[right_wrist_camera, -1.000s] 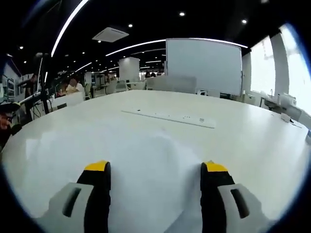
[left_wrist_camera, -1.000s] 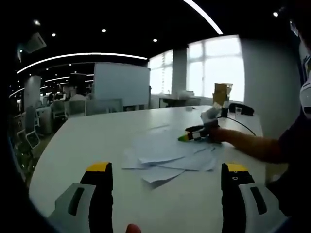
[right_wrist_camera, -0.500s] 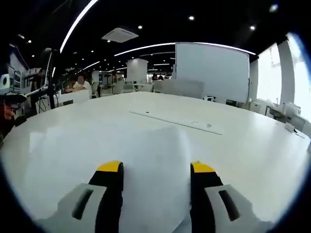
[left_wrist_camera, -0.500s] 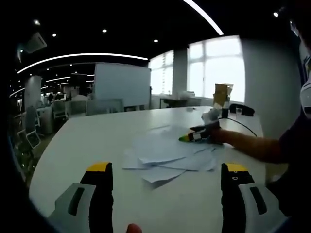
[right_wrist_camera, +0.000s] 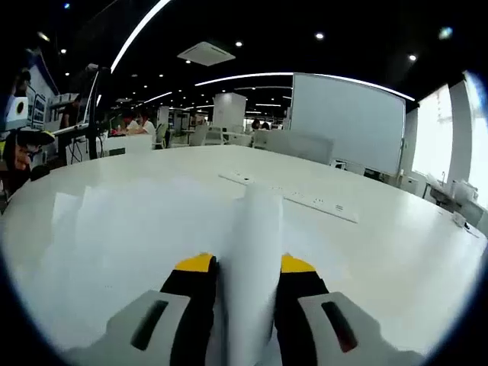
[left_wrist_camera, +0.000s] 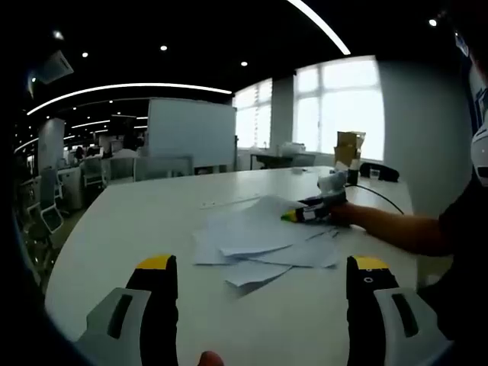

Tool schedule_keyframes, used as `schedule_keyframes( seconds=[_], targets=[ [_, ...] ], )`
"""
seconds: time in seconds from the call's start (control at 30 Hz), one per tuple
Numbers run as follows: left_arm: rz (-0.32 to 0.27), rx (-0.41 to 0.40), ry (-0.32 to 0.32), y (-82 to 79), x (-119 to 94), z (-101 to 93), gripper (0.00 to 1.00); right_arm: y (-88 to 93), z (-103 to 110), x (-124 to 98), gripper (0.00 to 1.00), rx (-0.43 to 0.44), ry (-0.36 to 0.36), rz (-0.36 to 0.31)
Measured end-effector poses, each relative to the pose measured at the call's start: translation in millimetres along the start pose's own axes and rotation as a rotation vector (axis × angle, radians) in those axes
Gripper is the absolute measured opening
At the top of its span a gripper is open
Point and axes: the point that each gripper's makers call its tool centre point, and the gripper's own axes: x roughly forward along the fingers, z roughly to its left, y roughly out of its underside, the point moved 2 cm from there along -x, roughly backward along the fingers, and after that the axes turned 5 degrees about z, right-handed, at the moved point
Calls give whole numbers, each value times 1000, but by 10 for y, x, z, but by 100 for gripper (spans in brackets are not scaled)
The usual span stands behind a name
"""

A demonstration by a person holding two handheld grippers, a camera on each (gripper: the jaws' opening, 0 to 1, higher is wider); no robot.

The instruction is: Organize the stack of printing papers by aligning and flattening the scattered papers on the table

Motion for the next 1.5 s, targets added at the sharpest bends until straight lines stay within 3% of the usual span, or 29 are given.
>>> schedule_keyframes(
  seconds=[0.27,0.4,1.5],
  targets=[
    [4,-2,-3,15,6,7,94,9,67,-11,19,33,-22,8],
    [1,-1,3,10,7,-7,94,13,105,-29,9,36,-30,16],
    [-11,-3,3,-36,-24,-27,94,32,161,-148,0,193,-43,33]
  ],
)
